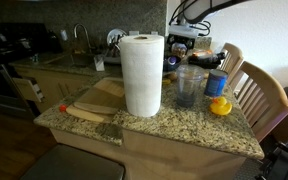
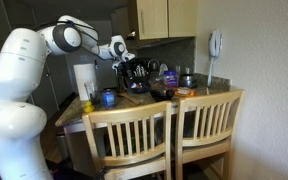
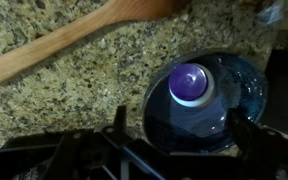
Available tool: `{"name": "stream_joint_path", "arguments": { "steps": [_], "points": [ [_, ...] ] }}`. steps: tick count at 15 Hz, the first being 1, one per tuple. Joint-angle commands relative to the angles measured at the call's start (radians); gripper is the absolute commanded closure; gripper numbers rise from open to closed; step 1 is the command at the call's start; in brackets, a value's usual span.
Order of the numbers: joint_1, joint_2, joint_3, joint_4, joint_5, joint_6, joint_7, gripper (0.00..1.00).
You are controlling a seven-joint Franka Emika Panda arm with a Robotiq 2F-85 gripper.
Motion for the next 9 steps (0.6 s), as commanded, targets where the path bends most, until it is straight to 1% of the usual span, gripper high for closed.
{"name": "stream_joint_path", "arguments": {
  "steps": [1,4,5,6,9],
  "points": [
    [0.007,0.024,-0.015,0.025,0.006,-0.007,0.001,0.0],
    [0.009,0.04,-0.015,0.056,0.007,-0.025,0.006,0.0],
    [-0.009,0.042,0.011,0.07,0.023,-0.084,-0.103,0.0],
    [-0.022,0.053,0.024,0.078,0.041,-0.106,-0.169,0.0],
    [-0.042,0.076,0.031,0.096,0.076,-0.163,-0.347,0.0]
  ]
}}
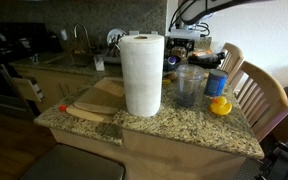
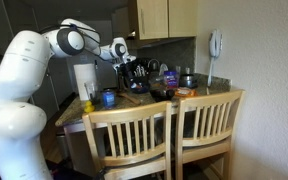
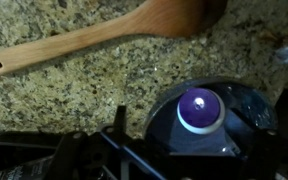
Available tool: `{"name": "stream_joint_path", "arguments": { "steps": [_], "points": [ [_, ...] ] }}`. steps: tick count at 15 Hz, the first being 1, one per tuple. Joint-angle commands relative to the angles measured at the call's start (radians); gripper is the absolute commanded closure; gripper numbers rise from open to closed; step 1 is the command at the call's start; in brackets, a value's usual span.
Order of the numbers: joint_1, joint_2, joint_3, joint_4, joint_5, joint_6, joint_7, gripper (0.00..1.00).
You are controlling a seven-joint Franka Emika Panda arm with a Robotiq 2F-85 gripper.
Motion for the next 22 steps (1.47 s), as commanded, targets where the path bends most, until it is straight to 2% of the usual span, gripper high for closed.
{"name": "stream_joint_path", "arguments": {
  "steps": [1,3,6,10,12,13,18,20,22],
  "points": [
    [0.003,0.005,-0.009,0.004,0.017,-0.019,-0.059,0.0],
    [-0.006,0.017,-0.009,0.009,0.031,-0.034,-0.12,0.0],
    [-0.009,0.02,-0.007,0.013,0.032,-0.04,-0.134,0.0],
    [-0.012,0.026,0.002,0.012,0.095,0.102,-0.074,0.0],
    [0.0,0.042,-0.011,0.012,0.086,0.195,-0.037,0.0],
    [-0.002,0.024,-0.007,0.013,0.081,0.127,-0.063,0.0],
    [0.001,0.026,-0.008,0.013,0.081,0.138,-0.059,0.0],
    [-0.03,0.056,0.027,0.095,0.114,-0.053,-0.18,0.0],
    [-0.063,0.105,0.05,0.186,0.171,-0.142,-0.305,0.0]
  ]
}}
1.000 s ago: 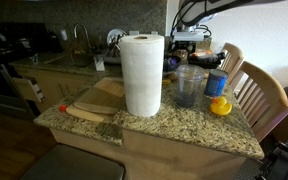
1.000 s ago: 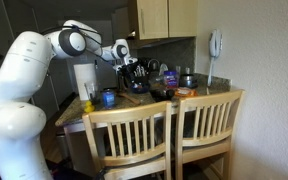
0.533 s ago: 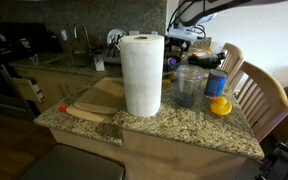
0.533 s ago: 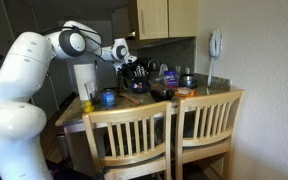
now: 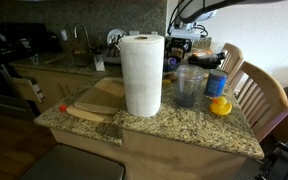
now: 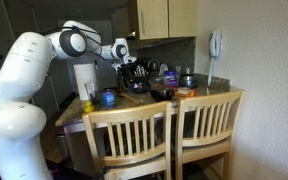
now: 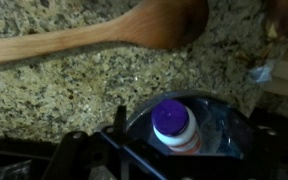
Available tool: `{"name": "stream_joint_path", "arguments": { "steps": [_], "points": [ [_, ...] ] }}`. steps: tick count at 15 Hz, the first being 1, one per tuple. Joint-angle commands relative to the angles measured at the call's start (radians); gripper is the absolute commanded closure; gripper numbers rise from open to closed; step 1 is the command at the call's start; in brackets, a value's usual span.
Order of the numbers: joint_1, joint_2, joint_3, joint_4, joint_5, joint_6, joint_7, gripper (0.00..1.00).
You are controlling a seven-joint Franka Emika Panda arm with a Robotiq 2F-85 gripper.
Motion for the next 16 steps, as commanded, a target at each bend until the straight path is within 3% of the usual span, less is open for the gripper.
{"name": "stream_joint_path", "arguments": {
  "steps": [1,2,3,7,8,11,12,16],
  "points": [
    [-0.057,0.101,0.04,0.191,0.081,-0.192,-0.198,0.0],
    [-0.064,0.123,0.042,0.234,0.096,-0.247,-0.247,0.0],
    [-0.021,0.05,0.006,0.11,0.066,-0.155,-0.16,0.0],
    [-0.046,0.101,0.023,0.19,0.077,-0.211,-0.22,0.0],
    [-0.058,0.109,0.038,0.214,0.087,-0.293,-0.34,0.0],
    [-0.062,0.117,0.043,0.231,0.069,-0.374,-0.481,0.0],
    [-0.045,0.107,0.027,0.202,0.075,-0.313,-0.398,0.0],
    [-0.045,0.107,0.027,0.206,0.075,-0.347,-0.456,0.0]
  ]
}}
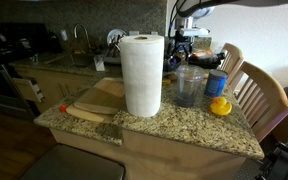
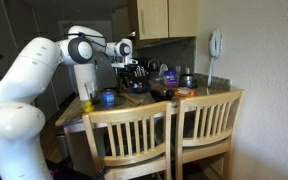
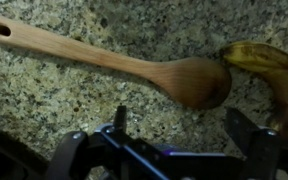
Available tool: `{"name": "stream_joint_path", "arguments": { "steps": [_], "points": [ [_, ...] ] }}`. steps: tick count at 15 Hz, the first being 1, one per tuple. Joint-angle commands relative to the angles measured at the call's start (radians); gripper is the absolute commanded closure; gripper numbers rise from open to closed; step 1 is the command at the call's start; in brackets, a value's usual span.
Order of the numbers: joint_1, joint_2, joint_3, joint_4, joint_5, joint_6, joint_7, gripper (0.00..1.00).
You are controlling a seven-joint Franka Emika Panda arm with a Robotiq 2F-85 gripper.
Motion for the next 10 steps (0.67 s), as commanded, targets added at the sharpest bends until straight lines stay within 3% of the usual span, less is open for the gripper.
{"name": "stream_joint_path", "arguments": {
  "steps": [1,5,8,9,10],
  "points": [
    [-0.01,0.001,0.009,0.006,0.041,0.04,0.031,0.0],
    [-0.048,0.136,0.019,0.256,0.161,0.075,0.16,0.0],
    [-0.038,0.232,-0.015,0.408,0.129,0.165,0.274,0.0],
    [-0.032,0.132,-0.008,0.258,0.135,0.14,0.218,0.0],
    [-0.034,0.162,-0.013,0.301,0.135,0.158,0.24,0.0]
  ]
}}
